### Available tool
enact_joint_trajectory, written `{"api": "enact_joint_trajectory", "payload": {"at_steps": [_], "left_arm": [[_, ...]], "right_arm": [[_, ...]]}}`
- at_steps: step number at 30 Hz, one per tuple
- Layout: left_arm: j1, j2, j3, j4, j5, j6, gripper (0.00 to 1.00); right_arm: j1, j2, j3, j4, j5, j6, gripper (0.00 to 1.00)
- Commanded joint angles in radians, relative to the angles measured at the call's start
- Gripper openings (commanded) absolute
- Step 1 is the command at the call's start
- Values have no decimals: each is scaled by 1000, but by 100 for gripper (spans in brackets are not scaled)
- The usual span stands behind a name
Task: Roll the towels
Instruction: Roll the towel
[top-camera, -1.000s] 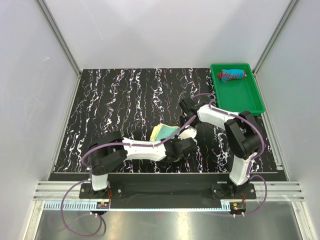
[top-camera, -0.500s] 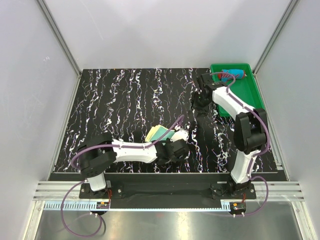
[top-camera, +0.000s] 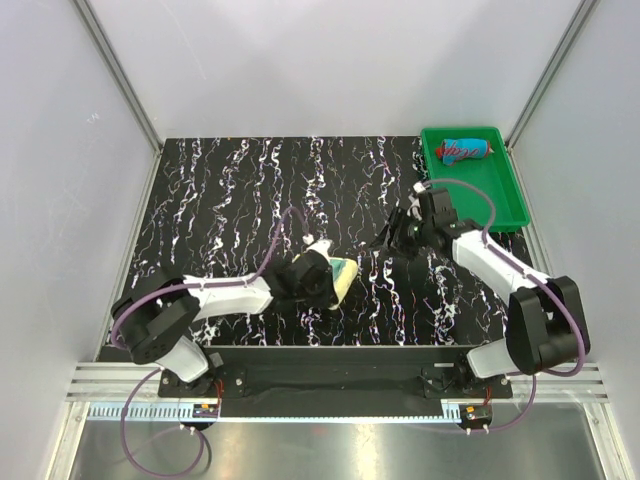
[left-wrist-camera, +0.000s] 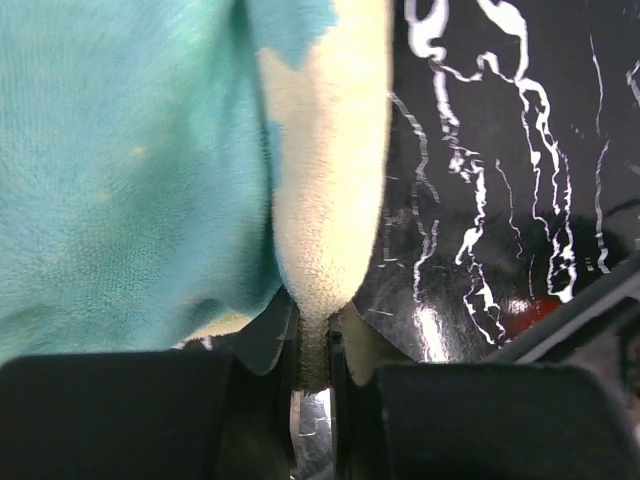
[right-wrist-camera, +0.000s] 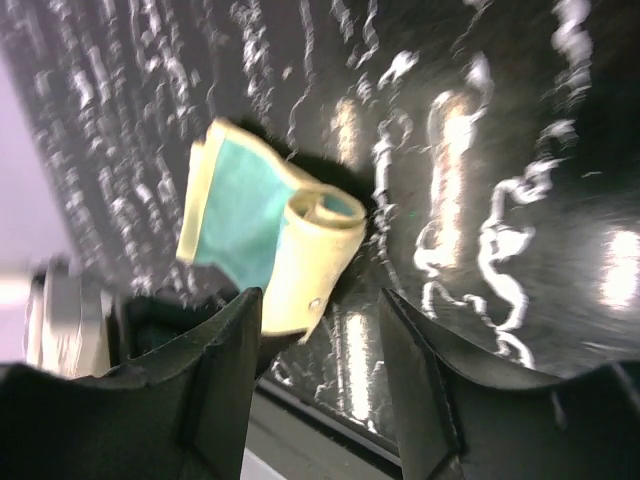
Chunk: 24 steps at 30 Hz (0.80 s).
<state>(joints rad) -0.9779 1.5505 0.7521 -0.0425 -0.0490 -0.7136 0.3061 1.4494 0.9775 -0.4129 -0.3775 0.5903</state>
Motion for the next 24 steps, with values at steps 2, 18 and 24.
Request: {"api": "enact_joint_trajectory", "payload": {"at_steps": [2,18,24], "left_arm": [[91,-29,-111,236,236,-113,0],[211,8,-230,466,405,-302,0],[263,29,-284,536,446,-353,0]], "right_arm": [[-4,-26,-192,370,-240,115,56],[142,138,-413,870,-311,247,54],[166,207,-430,917,-293,259,54]]}}
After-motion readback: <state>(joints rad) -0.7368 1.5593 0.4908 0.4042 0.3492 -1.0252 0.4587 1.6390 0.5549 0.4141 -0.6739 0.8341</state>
